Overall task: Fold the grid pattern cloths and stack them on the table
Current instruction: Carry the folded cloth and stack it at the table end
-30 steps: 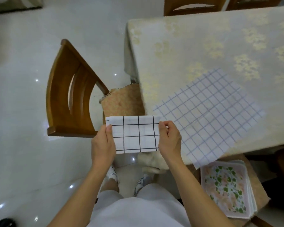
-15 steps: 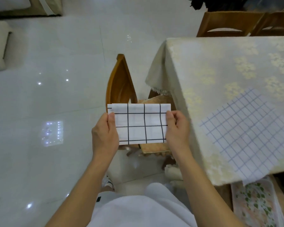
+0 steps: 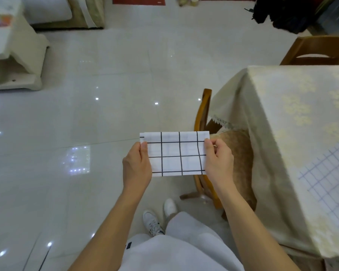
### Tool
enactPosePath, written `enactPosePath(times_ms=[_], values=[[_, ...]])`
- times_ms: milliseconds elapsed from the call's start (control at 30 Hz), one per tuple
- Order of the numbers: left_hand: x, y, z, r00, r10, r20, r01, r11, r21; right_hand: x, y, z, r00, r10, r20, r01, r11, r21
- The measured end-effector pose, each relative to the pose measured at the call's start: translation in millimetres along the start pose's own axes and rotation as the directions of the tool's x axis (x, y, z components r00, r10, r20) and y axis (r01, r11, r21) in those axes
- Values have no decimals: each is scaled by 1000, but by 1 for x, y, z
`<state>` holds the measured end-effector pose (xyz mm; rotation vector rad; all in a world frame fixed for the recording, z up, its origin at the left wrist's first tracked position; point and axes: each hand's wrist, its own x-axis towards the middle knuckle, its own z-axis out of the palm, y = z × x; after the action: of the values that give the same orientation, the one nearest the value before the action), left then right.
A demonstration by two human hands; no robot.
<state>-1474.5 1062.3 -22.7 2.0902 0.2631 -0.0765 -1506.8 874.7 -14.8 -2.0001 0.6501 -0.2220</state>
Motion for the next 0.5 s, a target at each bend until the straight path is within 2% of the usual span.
enactPosePath(times_ms=[267, 500], values=[[84, -8, -35, 999, -41, -17, 40, 999, -31, 52, -33, 79, 999, -21, 49, 19, 998, 55], [205, 15, -24, 1000, -12, -18, 12, 1000, -9, 155, -63, 134, 999, -16, 38, 11, 994, 113]])
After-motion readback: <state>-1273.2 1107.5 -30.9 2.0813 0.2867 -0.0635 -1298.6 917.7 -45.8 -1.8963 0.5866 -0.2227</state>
